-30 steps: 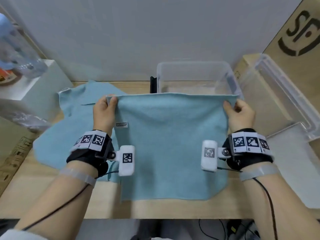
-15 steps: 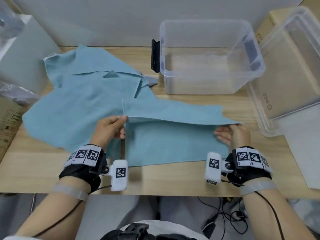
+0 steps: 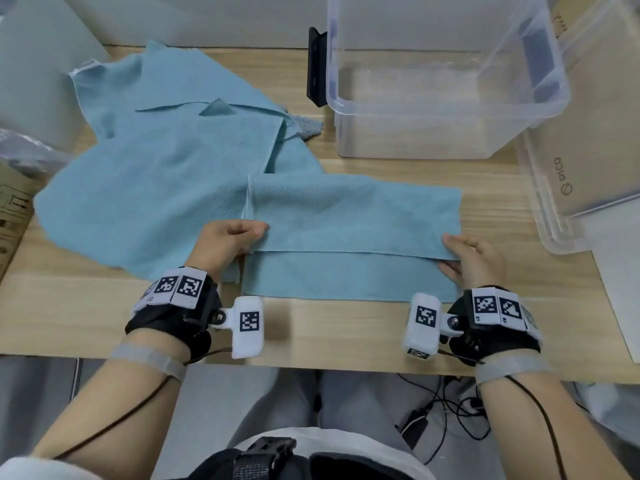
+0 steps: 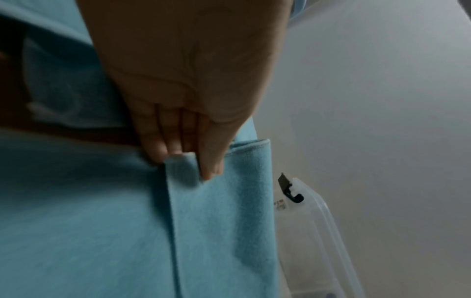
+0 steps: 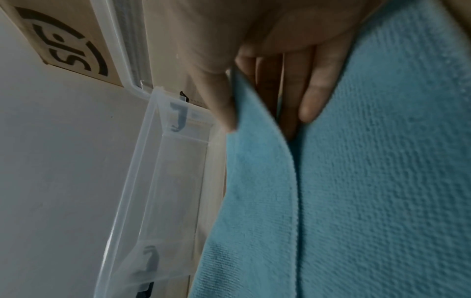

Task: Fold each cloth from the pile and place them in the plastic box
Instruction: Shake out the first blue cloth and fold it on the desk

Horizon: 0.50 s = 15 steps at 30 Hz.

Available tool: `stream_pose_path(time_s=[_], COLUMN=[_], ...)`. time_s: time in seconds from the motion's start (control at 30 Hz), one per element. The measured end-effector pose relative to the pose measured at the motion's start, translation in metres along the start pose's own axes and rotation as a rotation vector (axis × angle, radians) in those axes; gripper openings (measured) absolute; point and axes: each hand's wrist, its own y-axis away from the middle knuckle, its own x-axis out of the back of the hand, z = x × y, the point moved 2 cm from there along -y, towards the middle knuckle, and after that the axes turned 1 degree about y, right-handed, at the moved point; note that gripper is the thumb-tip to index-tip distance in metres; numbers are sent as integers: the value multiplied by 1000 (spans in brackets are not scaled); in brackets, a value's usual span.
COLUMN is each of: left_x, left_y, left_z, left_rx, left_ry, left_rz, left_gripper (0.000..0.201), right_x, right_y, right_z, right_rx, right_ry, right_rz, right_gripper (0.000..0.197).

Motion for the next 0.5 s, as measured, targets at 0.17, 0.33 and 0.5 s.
stream_pose_path(time_s=[0.17,0.33,0.5], left_x=[9,3,0], left_y=[16,26,27], left_z=[10,9,-5], left_rx=[5,20,97], left_ry=[16,-58,-273], left_rz=[-67,-177,-196], left_gripper=[23,32,30], right_x=[14,27,36], right_y=[0,1,0], right_z=[-9,-2,13], right_rx=[104,143,204], right_ry=[78,190,372], right_rz=[14,10,-17], right_gripper=[29,23,18])
